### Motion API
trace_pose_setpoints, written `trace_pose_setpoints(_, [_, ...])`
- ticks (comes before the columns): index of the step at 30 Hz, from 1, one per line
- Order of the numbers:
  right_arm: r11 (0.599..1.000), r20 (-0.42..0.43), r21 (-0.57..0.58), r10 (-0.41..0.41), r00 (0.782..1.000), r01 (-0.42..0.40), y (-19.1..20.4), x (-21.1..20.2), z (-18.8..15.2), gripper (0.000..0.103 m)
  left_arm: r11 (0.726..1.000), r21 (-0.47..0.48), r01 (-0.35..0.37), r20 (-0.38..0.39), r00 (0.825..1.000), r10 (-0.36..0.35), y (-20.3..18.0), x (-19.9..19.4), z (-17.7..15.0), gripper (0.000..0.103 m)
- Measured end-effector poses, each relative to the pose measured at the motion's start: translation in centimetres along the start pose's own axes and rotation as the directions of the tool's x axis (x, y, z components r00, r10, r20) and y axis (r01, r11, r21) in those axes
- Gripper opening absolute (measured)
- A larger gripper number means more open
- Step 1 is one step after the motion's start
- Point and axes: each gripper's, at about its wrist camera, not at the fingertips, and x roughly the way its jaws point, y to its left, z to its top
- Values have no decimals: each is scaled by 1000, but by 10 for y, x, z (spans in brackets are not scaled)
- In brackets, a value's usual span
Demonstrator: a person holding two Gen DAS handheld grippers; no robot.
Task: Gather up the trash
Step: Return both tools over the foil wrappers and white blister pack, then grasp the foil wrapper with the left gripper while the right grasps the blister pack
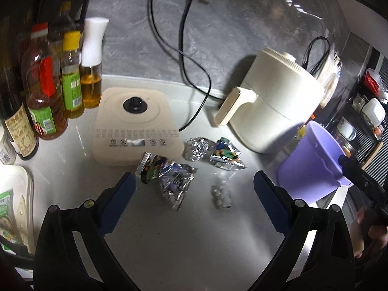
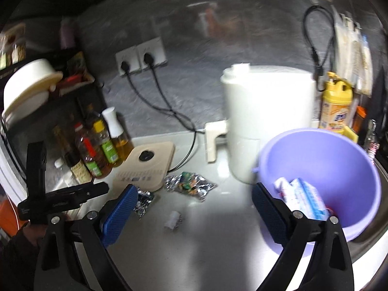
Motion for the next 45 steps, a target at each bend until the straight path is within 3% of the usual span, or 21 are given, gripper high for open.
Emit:
trace_pose_setpoints(9, [1000, -131, -19, 17, 991, -19, 25, 65, -15, 77, 1000, -24, 20, -26, 999, -20, 22, 37, -5, 94])
trace_pose_setpoints(16, [998, -315, 54, 45, 948, -29, 22, 130, -42, 68, 999, -43, 9, -80, 997, -13, 39, 71, -6, 86])
trace_pose_setpoints(23, [994, -406, 105, 71, 911, -31, 20, 166, -62, 64, 998, -55, 14, -125, 992, -21, 47, 100, -9, 79])
trace_pose_setpoints(29, [994, -423, 99, 81, 902, -43, 27, 176, -67, 64, 996, -78, 34, -145, 988, -45, 54, 111, -9, 56])
trace_pose_setpoints(34, [994, -431, 100, 81, 899, -42, 26, 183, -68, 63, 995, -84, 50, -136, 989, -61, 55, 108, -10, 24])
trace_pose_setpoints(36, [995, -433, 91, 80, 898, -46, 28, 185, -68, 59, 995, -86, 50, -129, 990, -61, 55, 104, -10, 20])
trace_pose_setpoints(38, [996, -449, 78, 81, 890, -52, 30, 189, -71, 37, 995, -87, 53, -118, 991, -63, 55, 99, -9, 18])
trace_pose_setpoints(41, [996, -440, 65, 79, 894, -56, 33, 185, -69, 29, 996, -81, 48, -95, 994, -56, 53, 86, -7, 18])
trace_pose_setpoints(45, [995, -407, 73, 97, 908, -74, 34, 170, -61, 27, 997, -71, 37, -70, 997, -42, 45, 68, -3, 18])
